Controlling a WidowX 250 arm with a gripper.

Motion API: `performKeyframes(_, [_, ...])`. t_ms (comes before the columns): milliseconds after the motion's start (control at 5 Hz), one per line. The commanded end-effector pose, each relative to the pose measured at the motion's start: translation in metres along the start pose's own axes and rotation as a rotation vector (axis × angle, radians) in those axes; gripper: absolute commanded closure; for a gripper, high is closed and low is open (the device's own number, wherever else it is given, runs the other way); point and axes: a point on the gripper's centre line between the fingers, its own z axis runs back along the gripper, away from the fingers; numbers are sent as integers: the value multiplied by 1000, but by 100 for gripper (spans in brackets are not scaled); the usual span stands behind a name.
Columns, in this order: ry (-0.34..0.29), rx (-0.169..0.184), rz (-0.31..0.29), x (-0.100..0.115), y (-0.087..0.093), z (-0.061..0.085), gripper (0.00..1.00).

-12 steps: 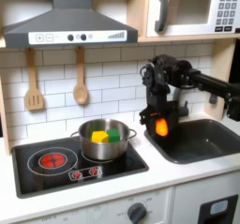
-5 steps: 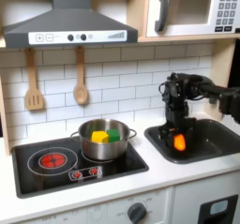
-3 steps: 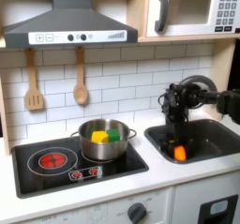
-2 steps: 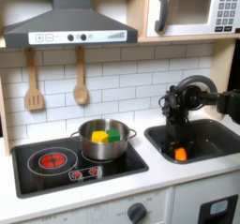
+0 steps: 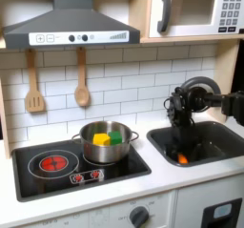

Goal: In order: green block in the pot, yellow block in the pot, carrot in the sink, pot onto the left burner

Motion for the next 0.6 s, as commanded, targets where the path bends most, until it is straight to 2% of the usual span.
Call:
performKeyframes(0, [-18,-13,-6,-1,0,16,0])
performKeyframes(200, [-32,-19,-1,-3,4,29,0])
performKeyframes(400, [-88,-43,16,-2,11,54,0])
